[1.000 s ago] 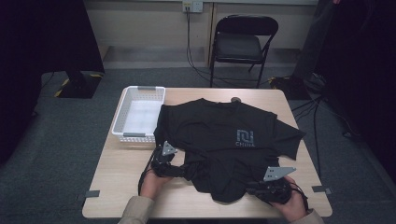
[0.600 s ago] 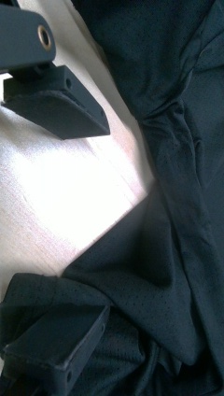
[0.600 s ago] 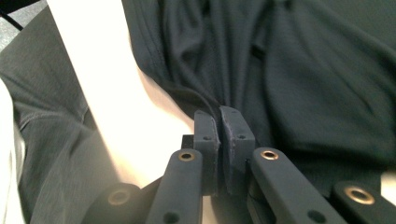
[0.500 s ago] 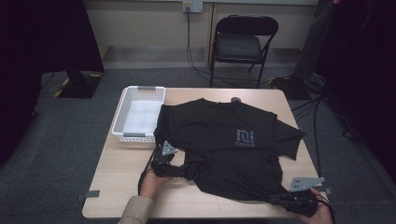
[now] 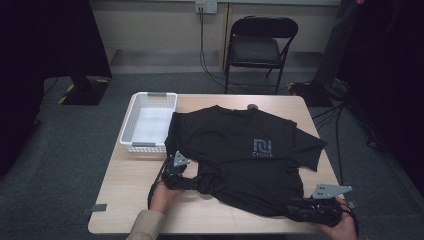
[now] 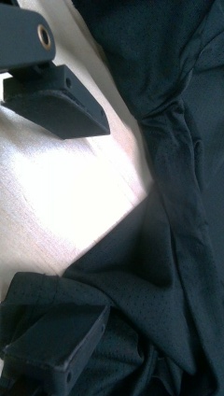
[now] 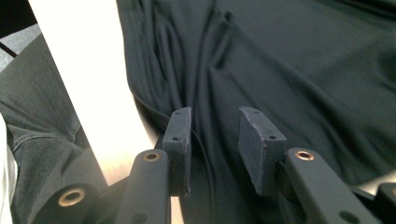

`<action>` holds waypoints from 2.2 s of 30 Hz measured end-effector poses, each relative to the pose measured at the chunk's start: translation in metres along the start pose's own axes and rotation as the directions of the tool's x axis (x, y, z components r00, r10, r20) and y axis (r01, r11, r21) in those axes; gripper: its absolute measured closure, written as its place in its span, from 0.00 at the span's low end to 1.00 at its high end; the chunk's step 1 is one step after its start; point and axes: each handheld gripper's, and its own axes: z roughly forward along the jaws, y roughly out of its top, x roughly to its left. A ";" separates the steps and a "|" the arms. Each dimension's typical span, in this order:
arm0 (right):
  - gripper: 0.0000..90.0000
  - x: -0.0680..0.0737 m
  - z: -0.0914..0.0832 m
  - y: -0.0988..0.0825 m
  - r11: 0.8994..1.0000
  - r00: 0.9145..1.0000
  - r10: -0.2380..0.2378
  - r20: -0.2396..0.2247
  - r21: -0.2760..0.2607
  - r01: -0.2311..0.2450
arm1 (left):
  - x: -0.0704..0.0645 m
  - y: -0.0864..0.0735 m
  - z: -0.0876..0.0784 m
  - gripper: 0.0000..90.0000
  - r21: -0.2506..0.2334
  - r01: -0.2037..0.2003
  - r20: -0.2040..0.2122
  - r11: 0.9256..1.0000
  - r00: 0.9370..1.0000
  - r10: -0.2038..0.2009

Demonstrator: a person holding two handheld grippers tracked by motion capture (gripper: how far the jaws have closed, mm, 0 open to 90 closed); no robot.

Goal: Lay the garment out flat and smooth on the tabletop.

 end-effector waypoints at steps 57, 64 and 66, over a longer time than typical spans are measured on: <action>0.95 -0.025 -0.007 -0.017 0.995 0.970 0.088 0.226 0.035 -0.098 | -0.003 -0.012 -0.014 0.14 0.008 -0.054 0.032 0.999 0.998 0.053; 0.71 -0.021 -0.015 -0.019 0.995 0.961 0.097 0.260 0.008 -0.103 | -0.003 -0.012 -0.014 0.14 0.008 -0.054 0.032 0.999 0.998 0.054; 0.69 -0.024 -0.016 -0.017 0.994 0.950 0.110 0.292 -0.006 -0.113 | -0.003 -0.012 -0.014 0.14 0.008 -0.054 0.032 0.998 0.998 0.054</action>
